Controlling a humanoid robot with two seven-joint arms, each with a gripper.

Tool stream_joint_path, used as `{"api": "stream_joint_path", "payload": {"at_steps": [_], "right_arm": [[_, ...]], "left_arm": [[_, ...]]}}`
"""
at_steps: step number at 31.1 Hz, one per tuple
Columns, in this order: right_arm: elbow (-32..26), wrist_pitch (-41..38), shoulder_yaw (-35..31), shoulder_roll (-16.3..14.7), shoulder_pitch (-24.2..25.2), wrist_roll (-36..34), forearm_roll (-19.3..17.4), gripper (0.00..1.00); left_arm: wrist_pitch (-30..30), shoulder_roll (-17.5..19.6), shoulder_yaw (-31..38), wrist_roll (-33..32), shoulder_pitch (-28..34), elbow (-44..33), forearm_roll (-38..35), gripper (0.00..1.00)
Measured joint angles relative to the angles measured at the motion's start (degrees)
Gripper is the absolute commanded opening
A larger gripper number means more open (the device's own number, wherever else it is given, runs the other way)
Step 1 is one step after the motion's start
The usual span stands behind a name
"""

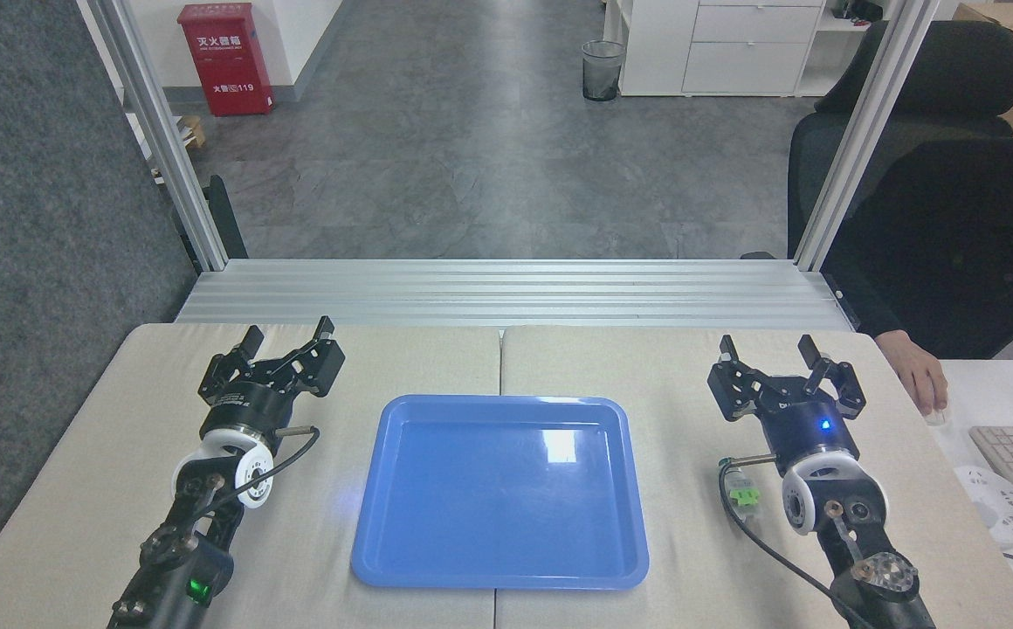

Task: Pick up switch part and place in tray

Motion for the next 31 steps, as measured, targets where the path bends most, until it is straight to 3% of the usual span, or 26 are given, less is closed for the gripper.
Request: {"api": "stream_joint_path", "payload": {"at_steps": [31], "right_arm": [[-0.4,0.0,0.0,-0.1,0.1,0.0,0.0,0.99]], "left_arm": [[0.0,0.0,0.0,0.0,0.0,0.0,0.0,1.00]]}}
